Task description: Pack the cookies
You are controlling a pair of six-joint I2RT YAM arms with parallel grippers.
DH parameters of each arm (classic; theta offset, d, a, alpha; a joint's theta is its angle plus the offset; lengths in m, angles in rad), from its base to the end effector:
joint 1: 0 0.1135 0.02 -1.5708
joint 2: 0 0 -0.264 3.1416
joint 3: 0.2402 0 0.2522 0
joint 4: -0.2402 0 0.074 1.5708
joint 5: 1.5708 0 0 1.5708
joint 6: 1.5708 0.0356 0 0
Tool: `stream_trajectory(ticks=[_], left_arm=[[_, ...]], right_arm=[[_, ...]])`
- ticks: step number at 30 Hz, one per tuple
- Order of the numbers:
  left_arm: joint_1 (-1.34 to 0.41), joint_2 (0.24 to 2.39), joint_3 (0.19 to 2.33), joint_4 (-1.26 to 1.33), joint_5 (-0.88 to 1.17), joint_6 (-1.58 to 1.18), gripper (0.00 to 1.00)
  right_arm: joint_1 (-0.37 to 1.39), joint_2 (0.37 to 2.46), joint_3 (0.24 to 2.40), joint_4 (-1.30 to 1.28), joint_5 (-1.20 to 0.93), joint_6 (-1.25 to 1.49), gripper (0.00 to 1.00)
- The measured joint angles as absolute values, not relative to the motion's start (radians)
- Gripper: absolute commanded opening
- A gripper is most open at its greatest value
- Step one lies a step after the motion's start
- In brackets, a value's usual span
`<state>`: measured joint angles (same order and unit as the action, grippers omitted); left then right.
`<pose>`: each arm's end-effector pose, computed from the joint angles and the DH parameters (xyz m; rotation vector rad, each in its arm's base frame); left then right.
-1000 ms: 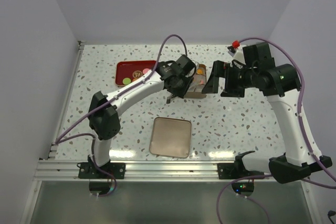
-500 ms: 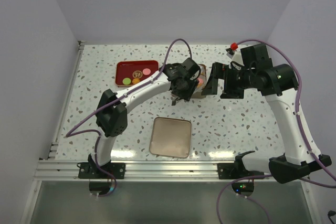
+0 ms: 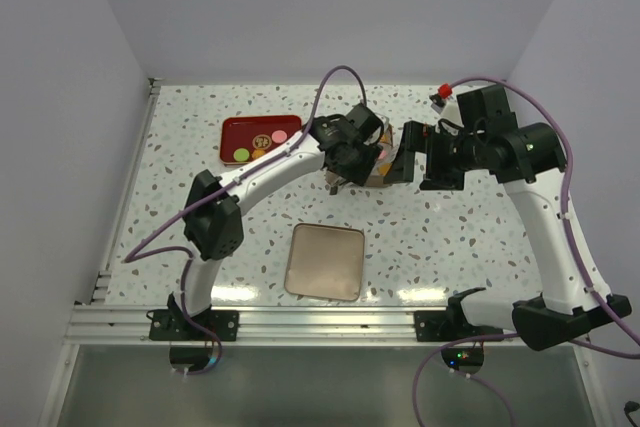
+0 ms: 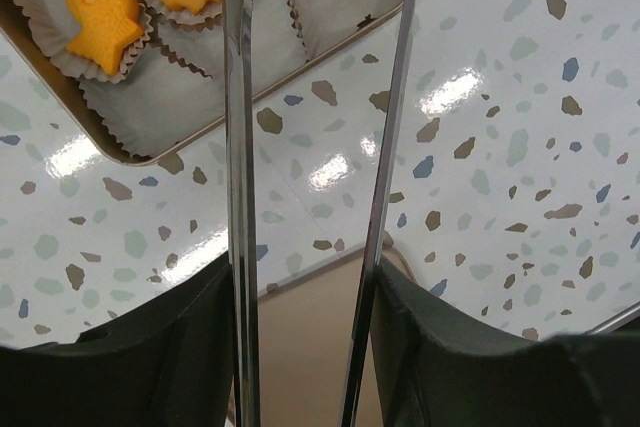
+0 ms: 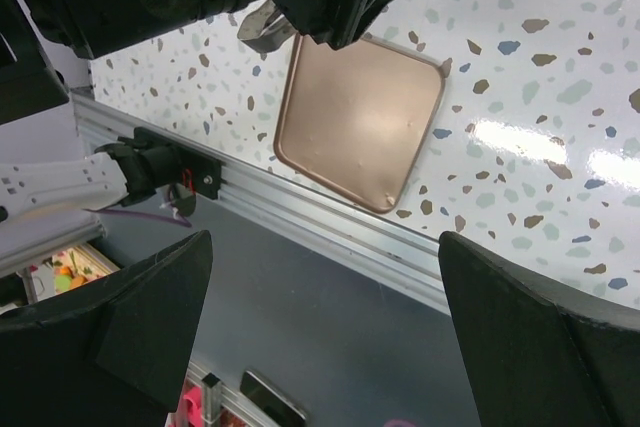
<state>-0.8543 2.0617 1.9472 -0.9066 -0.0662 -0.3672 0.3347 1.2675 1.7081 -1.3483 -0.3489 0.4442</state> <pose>0.2985 -0.3392 0.2846 0.6109 2.5603 -0.3543 0.1880 0.0783 0.4395 -0.0150 2.5608 0.7509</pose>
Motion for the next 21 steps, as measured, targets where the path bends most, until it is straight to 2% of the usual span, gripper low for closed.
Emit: stream_trajectory(ticks=[6,13,21], left_arm=[[-0.801,2.026,1.919,-0.910,-0.075,-0.366,0.54],[-0.603,1.837,1.782,-0.942,-0.107,-0.333,0.53],[-0.425,1.792,1.729,-0.959,-0.149,-0.289,0.54]], right_arm=[[0.335,1.265,1.707,-1.349,-0.349,0.453,0.99],[0.335,1.290,1.731,-1.350,-0.345,0.498,0.99],[0.335,1.349,1.716,-1.350,-0.345,0.560,0.99]])
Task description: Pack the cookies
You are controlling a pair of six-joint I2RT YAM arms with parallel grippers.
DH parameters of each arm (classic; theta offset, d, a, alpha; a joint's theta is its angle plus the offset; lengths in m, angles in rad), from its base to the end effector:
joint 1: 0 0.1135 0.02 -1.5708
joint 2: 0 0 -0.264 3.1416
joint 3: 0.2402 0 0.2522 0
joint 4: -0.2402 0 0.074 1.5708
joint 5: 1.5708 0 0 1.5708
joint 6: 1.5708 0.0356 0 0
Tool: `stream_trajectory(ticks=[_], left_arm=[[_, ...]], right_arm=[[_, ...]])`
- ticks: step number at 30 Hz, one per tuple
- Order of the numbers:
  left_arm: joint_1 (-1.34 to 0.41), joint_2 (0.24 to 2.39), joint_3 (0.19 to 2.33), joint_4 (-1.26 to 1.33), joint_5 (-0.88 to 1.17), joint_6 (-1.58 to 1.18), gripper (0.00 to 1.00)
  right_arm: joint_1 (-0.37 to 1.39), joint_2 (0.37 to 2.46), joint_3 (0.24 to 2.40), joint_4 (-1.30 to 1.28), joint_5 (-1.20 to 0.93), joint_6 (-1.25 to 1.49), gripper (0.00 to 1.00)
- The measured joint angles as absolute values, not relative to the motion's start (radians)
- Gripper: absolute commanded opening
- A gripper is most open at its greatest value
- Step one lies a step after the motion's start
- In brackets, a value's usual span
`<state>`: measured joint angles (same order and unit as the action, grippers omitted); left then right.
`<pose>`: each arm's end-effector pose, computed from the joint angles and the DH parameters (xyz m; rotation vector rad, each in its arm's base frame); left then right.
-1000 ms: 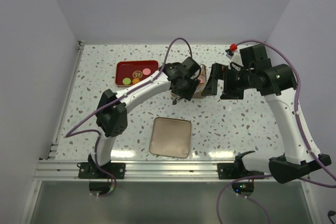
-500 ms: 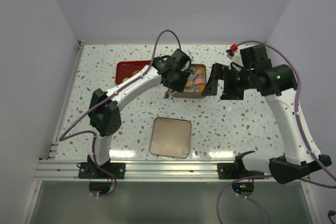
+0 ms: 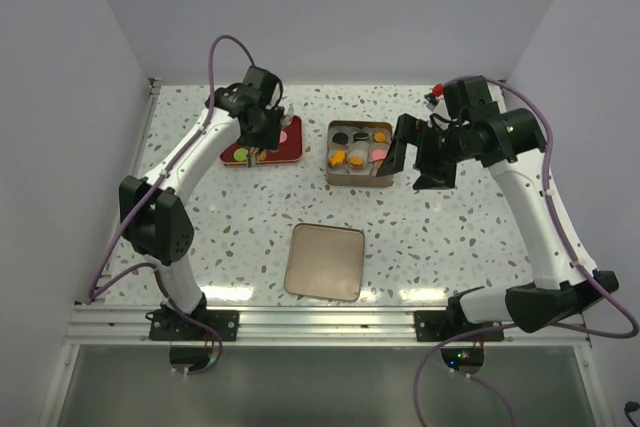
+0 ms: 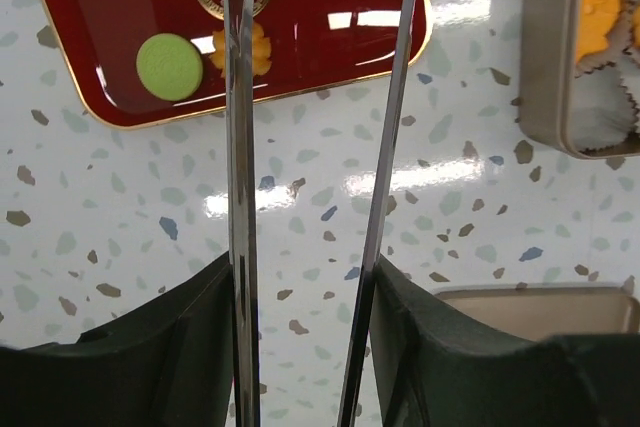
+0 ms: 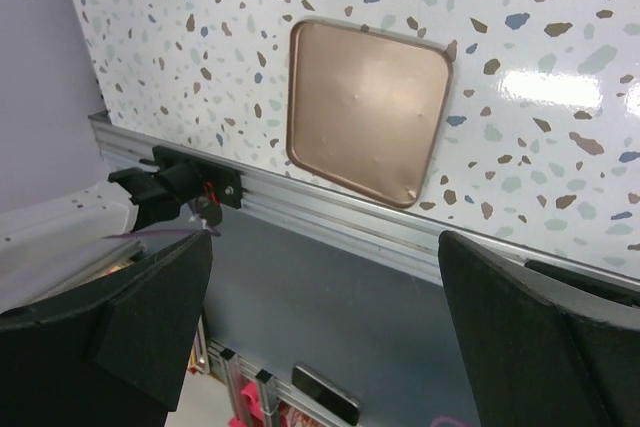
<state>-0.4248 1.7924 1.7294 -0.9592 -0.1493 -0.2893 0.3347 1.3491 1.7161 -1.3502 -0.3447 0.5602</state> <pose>0.3513 -0.1531 0.3223 0.1203 2.5740 -0.0729 0.2120 0.0865 0.4255 0.1598 2.6545 0.7644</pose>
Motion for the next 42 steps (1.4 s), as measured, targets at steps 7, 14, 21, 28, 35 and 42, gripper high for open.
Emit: stream_trajectory(ticks=[7,14,21,28,35,42], left_arm=[[-0.364,1.861,1.677,-0.957,-0.162,-0.258,0.56],[-0.353,1.912,1.645,-0.952,-0.159,-0.234,0.63],[-0.353,1.930,1.646,-0.942,-0.124,-0.231,0.62],[-0.353,2.003,1.673,-0.937,-0.109,-0.225,0.59],[-0.353,2.060,1.728,-0.938,-0.108,-0.225,0.49],[-0.353,2.057,1.714,-0.936,-0.109,-0.225,0.52]], right_arm=[[0.335,1.386,1.743,-1.346,-0.312,0.607,0.99],[0.335,1.354,1.720,-1.347,-0.305,0.663,0.99],[0.335,1.349,1.713,-1.349,-0.305,0.666,0.99],[0.335,1.348,1.699,-1.349,-0.305,0.661,0.99],[0.335,1.348,1.700,-1.349,-0.305,0.652,0.99],[0.335,1.348,1.699,-1.349,-0.305,0.645,0.99]])
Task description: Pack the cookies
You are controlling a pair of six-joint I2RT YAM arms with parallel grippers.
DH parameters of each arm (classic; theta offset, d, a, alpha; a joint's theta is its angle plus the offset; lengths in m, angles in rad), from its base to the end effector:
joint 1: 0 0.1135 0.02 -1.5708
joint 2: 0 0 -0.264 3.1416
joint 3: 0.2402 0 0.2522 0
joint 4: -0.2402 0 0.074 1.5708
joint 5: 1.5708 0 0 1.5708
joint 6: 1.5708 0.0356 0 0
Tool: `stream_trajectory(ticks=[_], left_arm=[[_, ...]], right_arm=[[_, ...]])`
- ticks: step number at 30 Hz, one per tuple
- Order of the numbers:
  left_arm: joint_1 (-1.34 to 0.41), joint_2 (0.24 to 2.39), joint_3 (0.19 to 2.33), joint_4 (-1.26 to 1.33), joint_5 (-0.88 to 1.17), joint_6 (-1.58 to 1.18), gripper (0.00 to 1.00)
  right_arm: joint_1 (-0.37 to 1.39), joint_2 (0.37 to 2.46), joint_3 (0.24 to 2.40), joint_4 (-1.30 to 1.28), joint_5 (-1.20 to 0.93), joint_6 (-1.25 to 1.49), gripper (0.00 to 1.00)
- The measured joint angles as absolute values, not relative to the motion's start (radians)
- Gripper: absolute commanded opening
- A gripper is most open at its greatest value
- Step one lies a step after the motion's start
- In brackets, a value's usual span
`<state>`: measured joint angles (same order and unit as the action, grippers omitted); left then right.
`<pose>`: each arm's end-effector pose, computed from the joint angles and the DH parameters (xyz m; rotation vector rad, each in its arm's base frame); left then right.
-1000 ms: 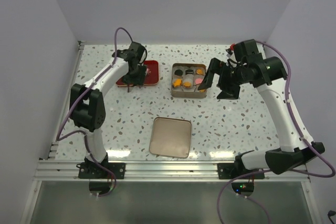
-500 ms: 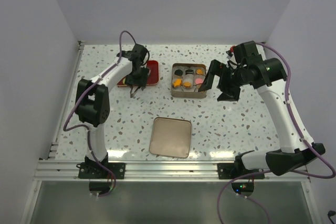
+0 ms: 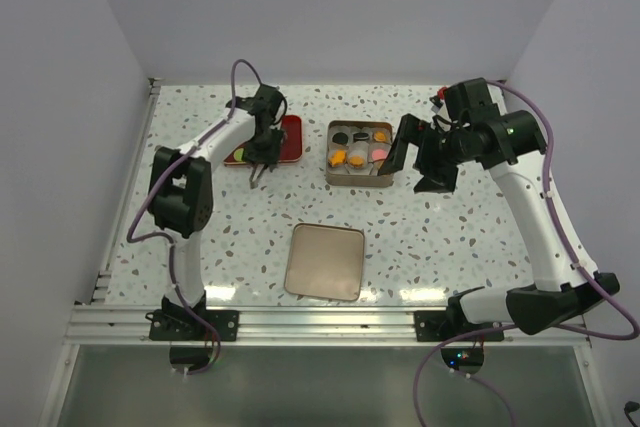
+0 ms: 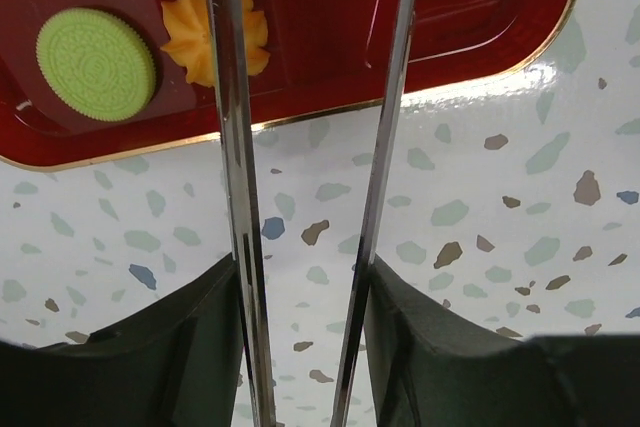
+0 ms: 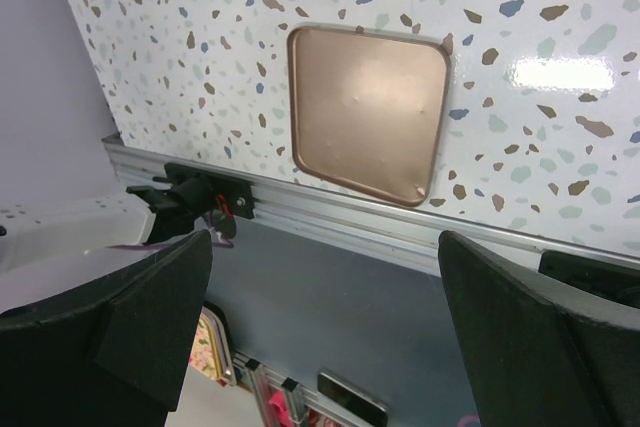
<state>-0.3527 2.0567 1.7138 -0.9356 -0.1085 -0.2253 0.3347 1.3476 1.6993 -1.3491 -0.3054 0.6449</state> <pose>0.4008 -0.1434 0.2163 0.1576 2.8265 0.0286 0.2132 0.0855 0.4210 0.2941 2.6684 0.7362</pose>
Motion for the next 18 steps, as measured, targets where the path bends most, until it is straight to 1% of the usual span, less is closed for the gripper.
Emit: stream_trajectory(ticks=[2,7,10,11,14,18], left_arm=[[-0.353,2.044,1.681,-0.928,-0.109,-0.225,0.56],[-0.353,2.019,1.618,-0.930,-0.109,-0.225,0.56],[-0.353,2.005,1.604,-0.929,-0.110,-0.225,0.53],[-0.353,2.000,1.600,-0.928,-0.110,-0.225,0.49],[-0.353,1.993,1.599,-0.928,-0.113,-0.224,0.43],[-0.353,1.993,1.600,-0.928,-0.119,-0.224,0.39]], right_arm=[[0.335,1.348,1.698,-1.349,-0.305,0.645,0.99],[0.335,1.327,1.648,-1.347,-0.307,0.648,0.99],[0.335,1.316,1.632,-1.348,-0.307,0.651,0.99],[0.335,1.313,1.629,-1.348,-0.307,0.652,0.99],[0.335,1.302,1.628,-1.348,-0.307,0.654,0.99],[0.335,1.287,1.628,-1.348,-0.307,0.657,0.99]])
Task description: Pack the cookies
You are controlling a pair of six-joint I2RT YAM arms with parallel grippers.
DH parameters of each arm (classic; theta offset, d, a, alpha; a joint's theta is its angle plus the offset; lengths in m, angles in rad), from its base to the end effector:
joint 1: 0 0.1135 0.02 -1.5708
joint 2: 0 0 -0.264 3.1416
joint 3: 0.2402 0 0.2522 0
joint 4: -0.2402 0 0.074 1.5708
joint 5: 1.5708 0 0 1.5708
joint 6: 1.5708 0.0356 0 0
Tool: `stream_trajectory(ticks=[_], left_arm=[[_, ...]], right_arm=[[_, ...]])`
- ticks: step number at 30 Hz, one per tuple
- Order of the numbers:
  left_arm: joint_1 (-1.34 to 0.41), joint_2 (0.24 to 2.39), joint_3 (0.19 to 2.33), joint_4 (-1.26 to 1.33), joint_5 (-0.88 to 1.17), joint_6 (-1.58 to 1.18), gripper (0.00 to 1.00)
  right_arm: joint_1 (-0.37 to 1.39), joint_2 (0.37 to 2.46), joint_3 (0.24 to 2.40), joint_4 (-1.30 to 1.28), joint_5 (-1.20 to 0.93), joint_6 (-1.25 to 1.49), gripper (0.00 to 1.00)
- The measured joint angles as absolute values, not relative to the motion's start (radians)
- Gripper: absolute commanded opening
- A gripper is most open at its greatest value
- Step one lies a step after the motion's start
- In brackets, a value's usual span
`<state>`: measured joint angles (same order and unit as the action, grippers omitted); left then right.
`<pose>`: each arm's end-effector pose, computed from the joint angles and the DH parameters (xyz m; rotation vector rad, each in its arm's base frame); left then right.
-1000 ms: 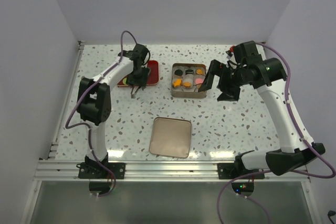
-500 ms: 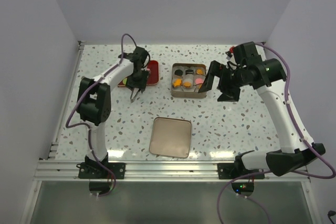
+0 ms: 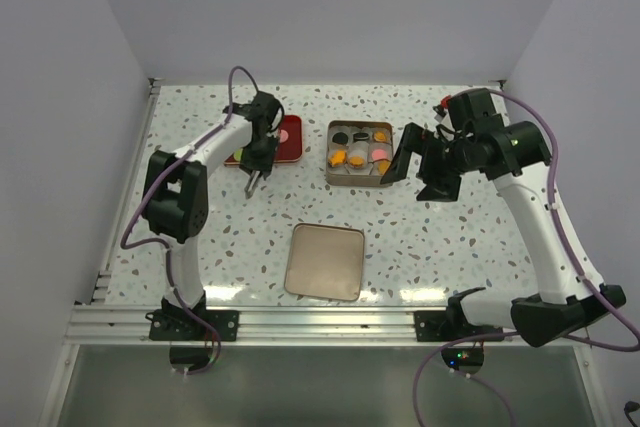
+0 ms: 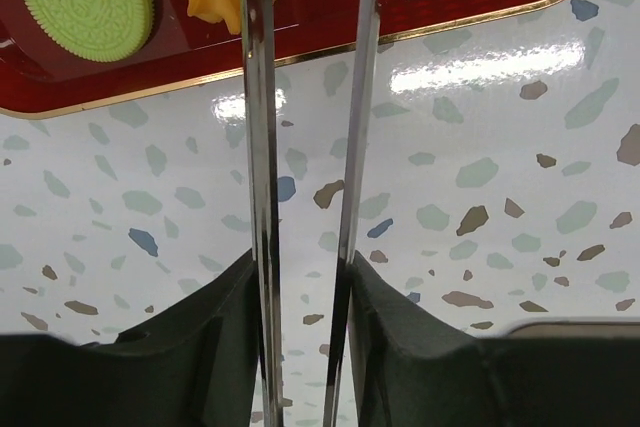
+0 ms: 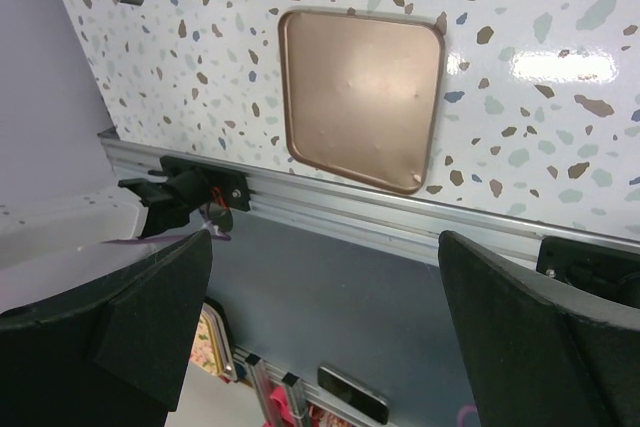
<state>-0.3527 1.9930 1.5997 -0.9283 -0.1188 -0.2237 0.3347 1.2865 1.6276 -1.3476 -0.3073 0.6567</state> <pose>0.3810 -0.1357 0.2099 0.1636 2.8641 0.0614 0.1990 0.0806 0.4142 0.3125 2.6782 0.7384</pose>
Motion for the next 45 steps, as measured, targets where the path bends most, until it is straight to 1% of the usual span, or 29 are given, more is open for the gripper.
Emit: stream_trajectory(ticks=[3,6,10,13,31,45], left_arm=[[-0.353,1.994,1.613,-0.933,-0.120,-0.223,0.38],[-0.353,1.995,1.636,-0.935,-0.122,-0.223,0.40],[-0.353,1.995,1.657,-0.933,-0.127,-0.218,0.54],[-0.353,1.995,1.659,-0.934,-0.129,-0.216,0.57],[-0.406,2.040,1.740,-0.967,-0.182,-0.200,0.57],[-0.410,2.040,1.808,-0.999,-0.187,-0.221,0.56]], right_arm=[[0.335,1.281,1.627,-1.348,-0.307,0.662,0.99],[0.335,1.280,1.627,-1.348,-0.307,0.663,0.98],[0.335,1.280,1.627,-1.348,-0.308,0.664,0.99],[0.335,1.280,1.627,-1.348,-0.308,0.666,0.99],[0.335,1.288,1.627,-1.347,-0.311,0.662,0.99],[0.335,1.298,1.627,-1.347,-0.331,0.632,0.99]])
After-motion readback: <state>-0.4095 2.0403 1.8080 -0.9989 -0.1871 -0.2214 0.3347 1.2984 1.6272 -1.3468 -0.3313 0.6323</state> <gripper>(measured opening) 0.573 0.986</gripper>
